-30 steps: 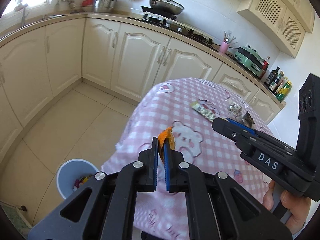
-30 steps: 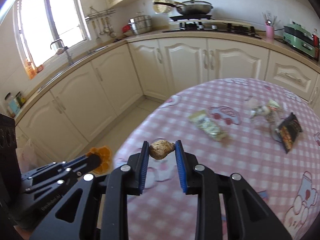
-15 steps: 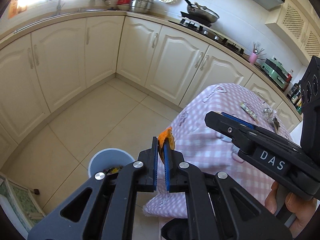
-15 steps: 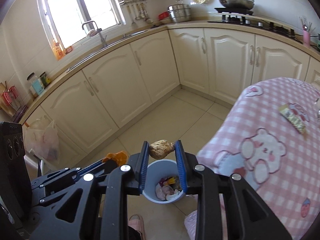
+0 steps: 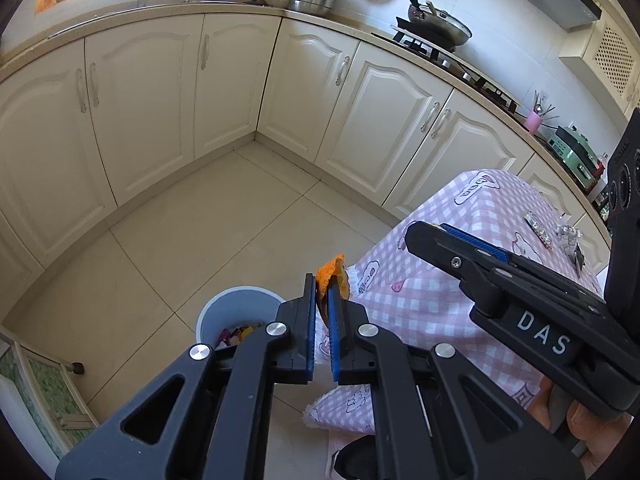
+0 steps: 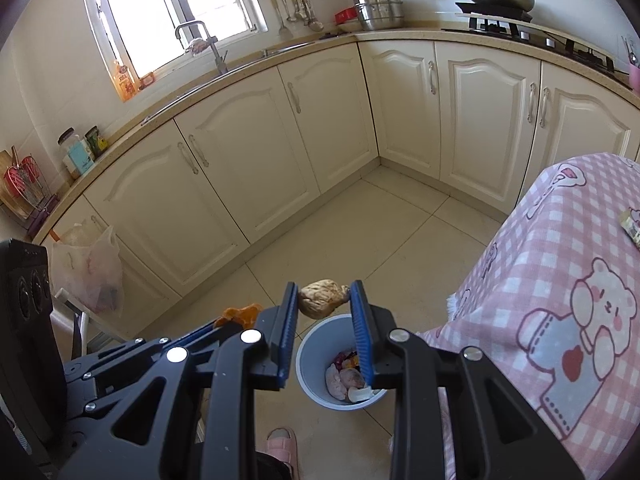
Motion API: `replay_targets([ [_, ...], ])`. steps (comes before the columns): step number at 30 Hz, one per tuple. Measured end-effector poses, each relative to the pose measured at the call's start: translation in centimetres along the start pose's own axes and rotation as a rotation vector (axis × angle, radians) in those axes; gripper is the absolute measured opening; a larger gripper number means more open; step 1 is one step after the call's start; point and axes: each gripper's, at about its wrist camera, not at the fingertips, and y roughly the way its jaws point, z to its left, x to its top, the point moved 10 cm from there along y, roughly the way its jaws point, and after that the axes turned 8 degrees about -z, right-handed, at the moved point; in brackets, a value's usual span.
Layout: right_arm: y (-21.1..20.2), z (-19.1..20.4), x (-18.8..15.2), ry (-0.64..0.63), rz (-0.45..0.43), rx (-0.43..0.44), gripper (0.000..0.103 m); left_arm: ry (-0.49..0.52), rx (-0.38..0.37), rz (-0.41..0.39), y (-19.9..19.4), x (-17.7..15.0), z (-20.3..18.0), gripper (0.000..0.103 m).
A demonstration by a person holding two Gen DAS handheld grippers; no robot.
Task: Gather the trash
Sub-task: 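Carry both over the bucket while the left tool opens to drop the orange peel, then open the right tool to drop the brown cookie piece into the bucket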
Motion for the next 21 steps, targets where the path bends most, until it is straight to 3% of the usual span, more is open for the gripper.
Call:
replay_targets([
  [11,1.5,-0.2,0.9,0.000,-0.044,-0.021,0.026,-0.014,0.006,0.005,1.8,0.7,1.0,0.006],
  [13,1.7,-0.4,1.0,0.006,-0.050,-0.026,0.026,-0.024,0.009,0.020,2.1,0.5,1.1,0.024],
  [14,1.8,-0.6,1.1,0.009,-0.050,-0.028,0.026,-0.024,0.025,0.018,2.3,0.5,1.4,0.039],
  [15,1.8,-0.7,1.1,0.011,-0.049,-0.028,0.026,-0.020,0.033,0.014,2.3,0.5,1.4,0.046],
  [21,2.4,-0.6,0.9,0.013,-0.037,-0.027,0.026,-0.018,0.047,0.033,2.7,-0.2,1.9,0.046],
])
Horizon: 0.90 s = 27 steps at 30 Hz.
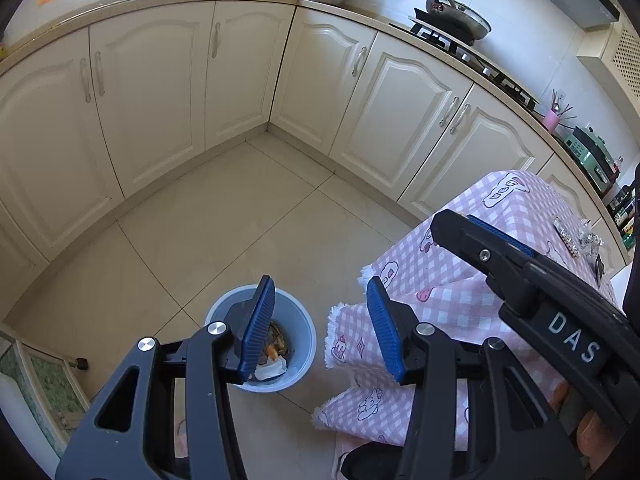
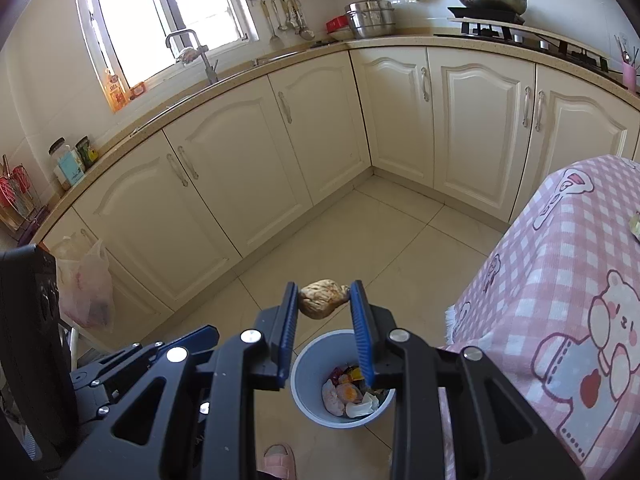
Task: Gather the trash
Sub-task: 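Open the right tool to drop the brown cookie piece into the bucket, then move both tools back over the table toward the wrappers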
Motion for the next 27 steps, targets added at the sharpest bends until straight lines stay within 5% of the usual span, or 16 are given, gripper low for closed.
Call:
replay_targets([
  [18,1.8,1.9,0.1,-0.007,-0.009,0.021,0.028,-0.048,0.069,-0.013,-0.9,0.0,2.9,0.046],
  [21,2.1,1.8,0.4,0.006,-0.022,0.012,0.047,-0.054,0.074,-0.021,-1.1,0.3,3.1,0.046],
  [27,1.3,1.6,0.9,-0.005,-0.038,0.010,0.048,-0.048,0.070,-0.031,-1.5,0.7,2.6,0.046],
])
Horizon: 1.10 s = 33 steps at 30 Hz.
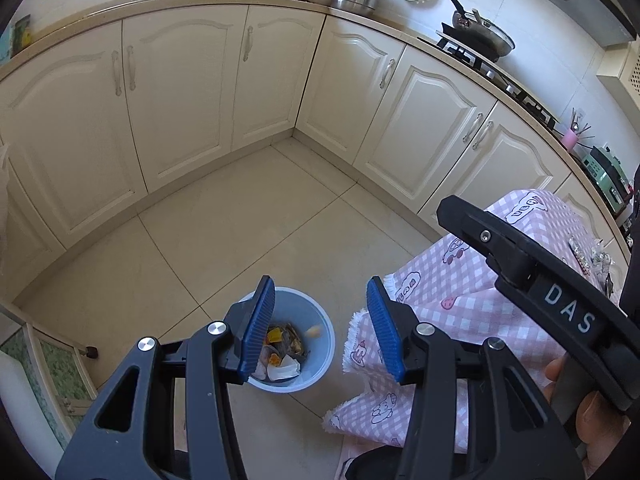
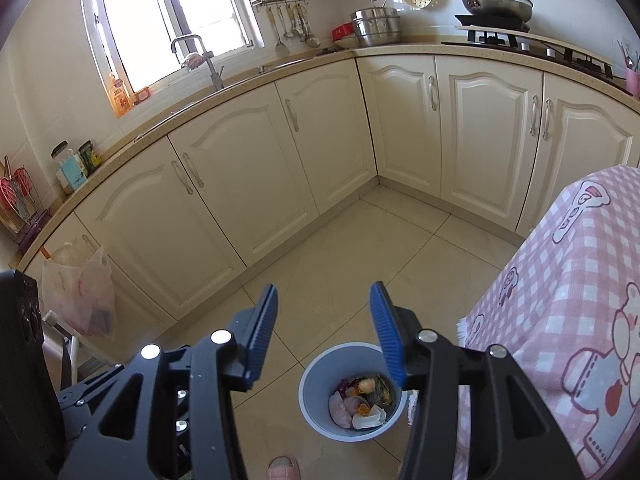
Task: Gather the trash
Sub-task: 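Move both tools back over the table toward the wrappers, then grasp the silver-green barcode wrapper with the left tool while the right tool grasps the clear plastic bag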
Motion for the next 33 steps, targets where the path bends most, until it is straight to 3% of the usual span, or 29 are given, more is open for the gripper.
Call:
replay_targets([
  [6,-2.4,-2.1,0.8,0.009,-0.034,-0.038,0.048,0.031,-0.030,-0.011,-0.7,0.3,-2.4,0.046],
  [12,-6.5,-6.5,1.9,0.035,-0.085,-0.099,0.048,0.100,-0.085,-0.031,-2.1,0.6,-7.4,0.046],
  [18,-12.4,-13.6,3.1,0.082,-0.168,-0.193,0.050,0.184,-0.172,-0.037,-3.0,0.3,-14.5,0.046],
  [24,-18.7,-22.6,3.5,0.139,-0.241,-0.333,0.054,0.256,-0.269,-0.020,-2.5,-1.0,-23.0,0.062],
  [26,-20.4,-25.9,3.3,0.171,-0.252,-0.375,0.054,0.295,-0.296,-0.007,-2.0,-1.7,-26.2,0.062],
  [33,-23.7,-34.3,1.8,0.251,-0.248,-0.470,0.056,0.414,-0.319,0.028,0.4,-3.2,-34.2,0.062],
])
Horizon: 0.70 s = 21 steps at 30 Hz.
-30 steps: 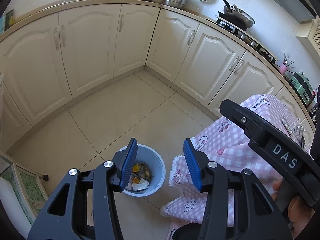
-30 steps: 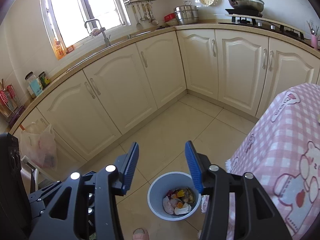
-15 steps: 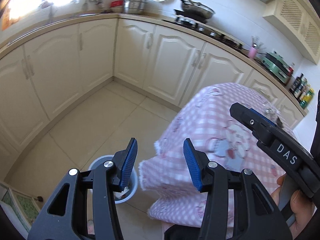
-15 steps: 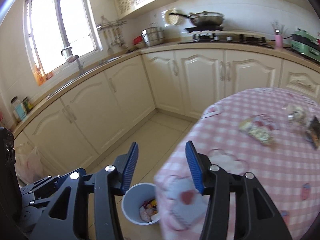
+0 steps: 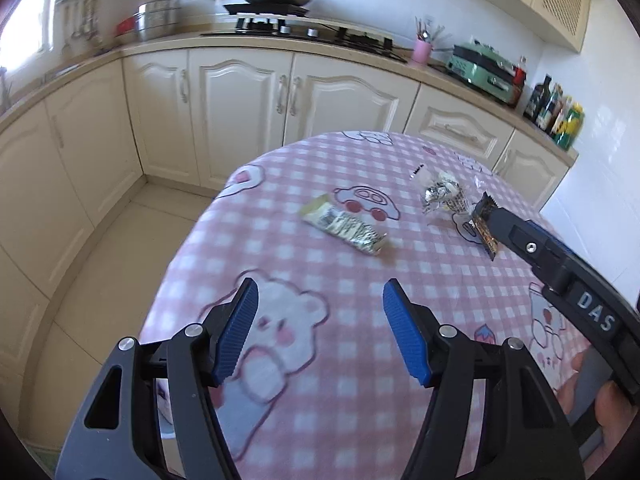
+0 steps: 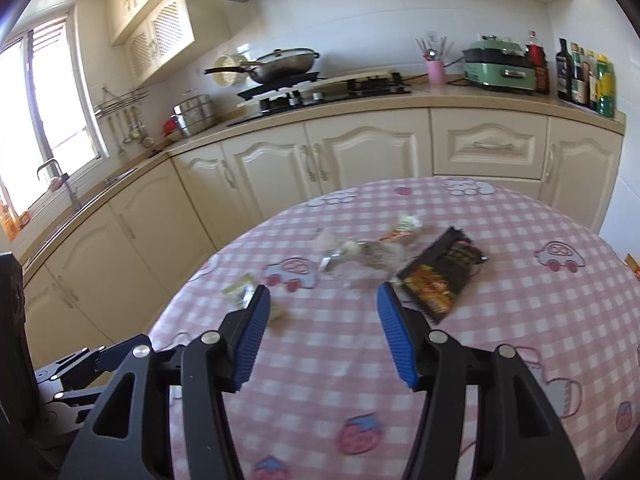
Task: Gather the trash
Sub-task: 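Grasp the silver-green barcode wrapper with the left tool while the right tool grasps the clear plastic bag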
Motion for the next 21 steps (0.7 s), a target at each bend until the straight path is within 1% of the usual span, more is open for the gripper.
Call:
replay_targets([
  [3,1.0,-2.2,0.3,0.007,0.015,-0.023,0.056,0.078,0.024,0.017,2.2,0.6,-2.0,0.062],
  [5,1.6,-3.1,0.4,0.010,0.020,-0.034,0.056,0.098,0.025,0.039,3.6,0.8,-2.7,0.062],
  [10,3.3,-3.8,1.1,-0.023,0.031,-0.044,0.056,0.087,0.047,0.086,6.7,1.1,-2.4,0.062],
  [12,4.0,-3.6,1.3,-0.039,0.037,-0.039,0.057,0.104,0.064,0.105,7.6,1.1,-2.3,0.062],
  [15,5.5,-2.8,1.8,-0.109,0.052,-0.044,0.063,0.104,0.068,0.103,8.1,1.7,-2.1,0.061],
  [16,6.3,-2.4,1.7,-0.133,0.068,-0.037,0.063,0.102,0.063,0.101,8.2,1.9,-2.0,0.057],
  [18,7.3,-1.7,1.5,-0.165,0.083,-0.034,0.063,0.110,0.055,0.092,8.3,2.1,-1.9,0.026],
  [20,8.5,-1.1,1.3,-0.198,0.102,-0.025,0.064,0.077,0.012,0.093,8.4,2.3,-1.8,0.007],
  [21,8.9,-0.9,1.2,-0.208,0.106,-0.025,0.065,0.049,-0.011,0.092,8.2,2.3,-1.5,0.005],
])
